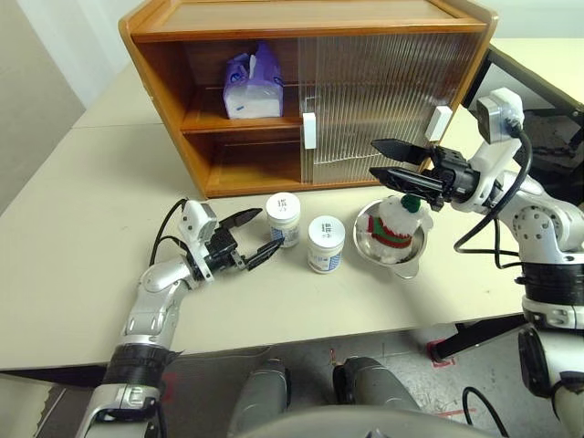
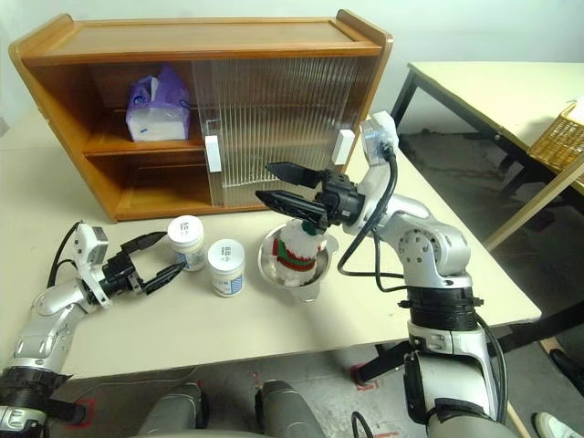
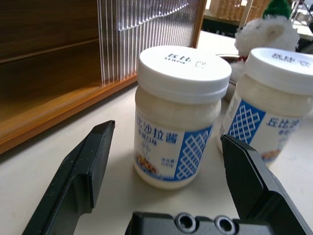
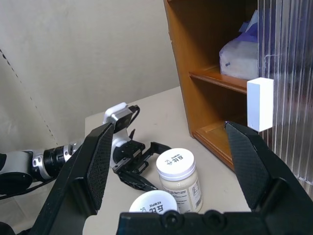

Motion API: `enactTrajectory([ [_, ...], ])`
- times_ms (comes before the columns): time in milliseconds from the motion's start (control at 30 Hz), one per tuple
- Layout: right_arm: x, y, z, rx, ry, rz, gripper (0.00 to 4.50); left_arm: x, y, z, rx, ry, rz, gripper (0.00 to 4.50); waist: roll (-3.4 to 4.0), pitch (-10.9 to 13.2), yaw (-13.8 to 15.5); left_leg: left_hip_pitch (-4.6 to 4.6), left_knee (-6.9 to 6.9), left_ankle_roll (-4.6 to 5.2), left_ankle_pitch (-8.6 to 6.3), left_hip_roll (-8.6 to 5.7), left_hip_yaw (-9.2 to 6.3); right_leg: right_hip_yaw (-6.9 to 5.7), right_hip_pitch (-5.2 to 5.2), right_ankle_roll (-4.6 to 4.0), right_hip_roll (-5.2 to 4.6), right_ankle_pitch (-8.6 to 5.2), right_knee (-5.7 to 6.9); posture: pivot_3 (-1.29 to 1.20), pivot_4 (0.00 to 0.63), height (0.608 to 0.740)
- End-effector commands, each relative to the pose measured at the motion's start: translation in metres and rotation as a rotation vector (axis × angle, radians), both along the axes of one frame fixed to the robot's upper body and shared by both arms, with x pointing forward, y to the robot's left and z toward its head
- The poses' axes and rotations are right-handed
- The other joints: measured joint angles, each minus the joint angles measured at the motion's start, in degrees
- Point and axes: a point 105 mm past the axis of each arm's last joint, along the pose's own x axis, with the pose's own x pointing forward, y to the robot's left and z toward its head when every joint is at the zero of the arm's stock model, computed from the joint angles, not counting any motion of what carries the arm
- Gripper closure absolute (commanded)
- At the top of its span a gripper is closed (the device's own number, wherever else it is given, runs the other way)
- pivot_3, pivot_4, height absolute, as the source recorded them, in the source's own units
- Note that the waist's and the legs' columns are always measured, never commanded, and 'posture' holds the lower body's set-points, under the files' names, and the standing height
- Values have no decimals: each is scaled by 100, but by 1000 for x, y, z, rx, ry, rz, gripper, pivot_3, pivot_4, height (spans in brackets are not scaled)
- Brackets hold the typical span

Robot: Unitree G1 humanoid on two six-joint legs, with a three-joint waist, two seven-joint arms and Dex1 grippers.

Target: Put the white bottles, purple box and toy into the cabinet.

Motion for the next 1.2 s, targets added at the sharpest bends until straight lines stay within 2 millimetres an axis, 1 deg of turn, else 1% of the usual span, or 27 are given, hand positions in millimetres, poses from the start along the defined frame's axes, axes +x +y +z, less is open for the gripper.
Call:
enactTrajectory([
  [33, -2, -3, 2, 1, -9, -10, 0, 2, -6, -9, 15, 19, -6, 34, 0, 0, -9, 1, 1, 1, 0, 0, 0, 0, 1, 4, 0, -1, 0, -79, 45, 740],
  [267, -3, -4, 2, 1, -8, -17, 0, 5, -12, -19, 7, 40, -9, 34, 0, 0, -36, 2, 2, 6, 4, -1, 0, 1, 4, 13, 0, 0, 0, -90, 48, 740],
  [567, -3, -5, 2, -2, -9, -23, 0, 11, -13, -15, -14, 31, -2, 34, 0, 0, -60, 2, 2, 9, 6, -5, 0, 2, 7, 21, 0, -1, -1, -90, 48, 740],
  [600, -3, -5, 2, -2, -10, -24, 0, 11, -13, -15, -15, 31, -1, 430, 0, 0, -64, 2, 2, 9, 6, -5, 0, 2, 7, 22, 0, -1, -2, -90, 48, 740],
  [633, -3, -5, 2, -2, -10, -24, 0, 11, -12, -15, -16, 31, 0, 578, 0, 0, -67, 1, 2, 9, 6, -6, 0, 2, 7, 23, 0, -2, -2, -92, 44, 740],
  [700, -3, -5, 2, -2, -10, -24, 0, 11, -11, -14, -16, 28, 2, 1282, 0, 0, -72, 2, 2, 9, 6, -7, -1, 3, 7, 24, 0, -3, -2, -92, 44, 740],
  [733, -3, -5, 2, -3, -10, -24, 0, 10, -10, -13, -18, 25, 4, 1437, 0, 0, -75, 2, 2, 9, 6, -7, -1, 2, 7, 24, 0, -3, -2, -89, 44, 740],
  [967, -1, -3, 2, 2, -11, -20, 0, 12, -3, 0, -24, -8, 45, 1438, 0, 0, -83, 1, 1, 9, 6, -8, -1, 2, 7, 26, 1, -4, -3, -76, 43, 740],
  [1067, 0, -2, 2, 6, -11, -15, 0, 23, 1, 17, -55, -38, 104, 1438, 0, 0, -82, 1, 1, 9, 7, -9, -1, 2, 7, 27, 3, -4, -3, -69, 42, 740],
  [1200, 0, 0, 1, 10, -12, -10, 0, 36, 0, 36, -68, -77, 134, 1438, 0, 0, -66, 1, 2, 14, 14, -13, -1, 3, 11, 32, 3, 0, -3, -70, 40, 740],
])
